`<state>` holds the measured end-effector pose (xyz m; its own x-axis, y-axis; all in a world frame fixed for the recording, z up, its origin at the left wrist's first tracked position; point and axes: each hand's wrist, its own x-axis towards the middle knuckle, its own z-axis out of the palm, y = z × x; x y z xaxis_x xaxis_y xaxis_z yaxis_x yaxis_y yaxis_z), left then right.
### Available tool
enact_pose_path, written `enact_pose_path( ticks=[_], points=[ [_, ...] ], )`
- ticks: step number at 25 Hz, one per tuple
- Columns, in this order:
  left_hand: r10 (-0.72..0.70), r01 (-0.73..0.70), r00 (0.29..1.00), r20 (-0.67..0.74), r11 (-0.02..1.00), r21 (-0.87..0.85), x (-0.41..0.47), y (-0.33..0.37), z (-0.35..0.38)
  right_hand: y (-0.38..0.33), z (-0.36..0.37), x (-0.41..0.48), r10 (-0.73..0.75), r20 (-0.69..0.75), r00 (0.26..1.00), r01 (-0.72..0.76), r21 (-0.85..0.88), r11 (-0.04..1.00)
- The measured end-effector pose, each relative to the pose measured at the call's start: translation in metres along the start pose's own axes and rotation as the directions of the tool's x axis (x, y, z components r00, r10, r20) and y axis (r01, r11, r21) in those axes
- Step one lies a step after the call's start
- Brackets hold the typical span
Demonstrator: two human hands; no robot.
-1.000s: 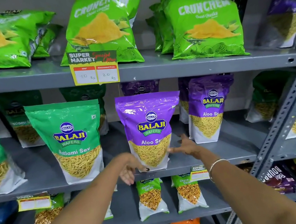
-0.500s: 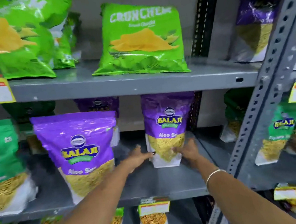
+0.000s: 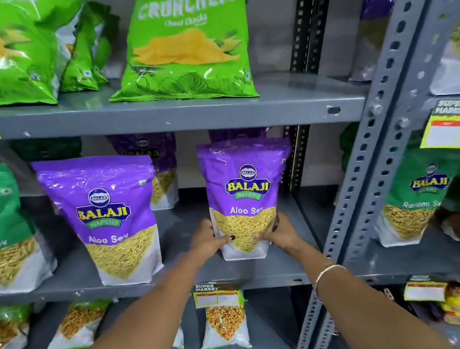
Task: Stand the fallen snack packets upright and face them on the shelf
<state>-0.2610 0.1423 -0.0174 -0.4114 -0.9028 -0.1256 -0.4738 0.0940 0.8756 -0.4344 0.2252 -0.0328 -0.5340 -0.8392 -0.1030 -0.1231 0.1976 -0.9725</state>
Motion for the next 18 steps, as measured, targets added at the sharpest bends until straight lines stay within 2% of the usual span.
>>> enact_pose_path(
  ticks=[4,11,18],
  points=[
    [0.042,-0.040,0.999,-0.029,0.996,0.083,-0.023,-0.010,-0.002,-0.004,-0.001,-0.028,0.021,0.003,1.000,-0.021,-0.047,0.999],
    [0.050,-0.048,0.999,-0.014,0.994,0.094,-0.038,-0.009,-0.005,-0.004,-0.003,-0.048,0.054,-0.012,0.998,-0.055,-0.064,0.996],
    [0.045,-0.050,0.998,0.043,0.992,0.120,-0.042,-0.009,-0.006,0.001,-0.001,-0.044,-0.003,-0.037,0.999,-0.001,-0.114,0.993]
  ],
)
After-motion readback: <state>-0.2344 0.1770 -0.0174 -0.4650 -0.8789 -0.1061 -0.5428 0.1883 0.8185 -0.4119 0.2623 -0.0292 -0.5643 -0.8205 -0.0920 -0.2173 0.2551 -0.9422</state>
